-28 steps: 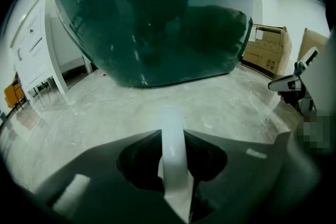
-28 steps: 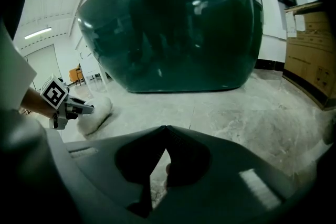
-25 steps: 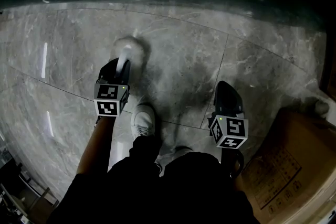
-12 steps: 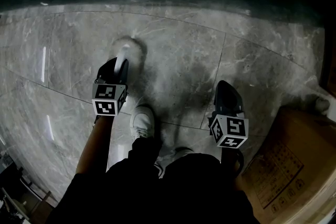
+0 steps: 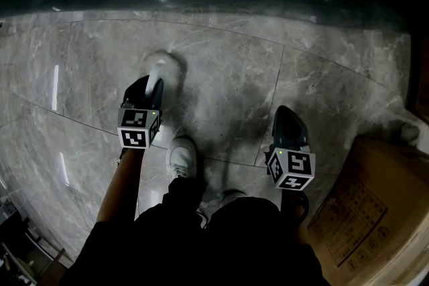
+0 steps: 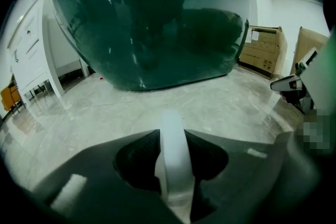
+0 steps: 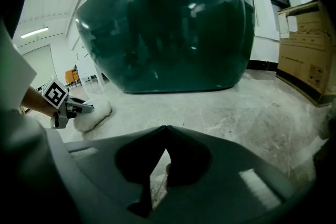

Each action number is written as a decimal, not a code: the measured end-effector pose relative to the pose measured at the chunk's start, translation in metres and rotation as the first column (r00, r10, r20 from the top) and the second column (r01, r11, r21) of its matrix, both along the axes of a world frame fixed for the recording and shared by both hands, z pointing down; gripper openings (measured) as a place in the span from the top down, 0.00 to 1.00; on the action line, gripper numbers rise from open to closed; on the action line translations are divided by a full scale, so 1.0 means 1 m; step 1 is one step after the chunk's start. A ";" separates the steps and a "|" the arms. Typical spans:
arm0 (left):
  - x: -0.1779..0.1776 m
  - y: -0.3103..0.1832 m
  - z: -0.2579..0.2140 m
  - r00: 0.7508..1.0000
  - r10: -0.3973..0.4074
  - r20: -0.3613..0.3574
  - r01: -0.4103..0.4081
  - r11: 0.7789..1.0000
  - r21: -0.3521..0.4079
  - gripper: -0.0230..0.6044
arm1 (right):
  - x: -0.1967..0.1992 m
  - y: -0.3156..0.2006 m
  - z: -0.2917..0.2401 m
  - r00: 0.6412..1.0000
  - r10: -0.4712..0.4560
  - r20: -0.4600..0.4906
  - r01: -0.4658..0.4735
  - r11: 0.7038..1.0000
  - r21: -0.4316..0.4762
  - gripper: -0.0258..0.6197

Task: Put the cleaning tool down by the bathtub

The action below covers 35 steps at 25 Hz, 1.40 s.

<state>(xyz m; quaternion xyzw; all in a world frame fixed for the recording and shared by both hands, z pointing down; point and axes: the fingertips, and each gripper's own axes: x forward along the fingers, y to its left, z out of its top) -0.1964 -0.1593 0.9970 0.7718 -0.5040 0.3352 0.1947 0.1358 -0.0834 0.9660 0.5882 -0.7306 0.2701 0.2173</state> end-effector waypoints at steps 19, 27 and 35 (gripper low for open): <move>0.007 -0.001 -0.031 0.999 0.040 -0.025 -0.039 0.997 0.067 0.56 | -0.001 -0.004 -0.016 1.000 0.002 -0.001 -0.002 1.000 0.031 0.94; 0.011 -0.003 -0.050 0.998 0.039 -0.040 -0.035 0.995 0.090 0.57 | 0.001 -0.008 -0.032 1.000 0.022 0.003 -0.022 0.999 0.042 0.94; 0.014 0.002 -0.078 0.998 0.051 -0.027 -0.048 0.995 0.092 0.69 | -0.002 -0.009 -0.063 1.000 0.027 0.010 -0.028 0.998 0.052 0.94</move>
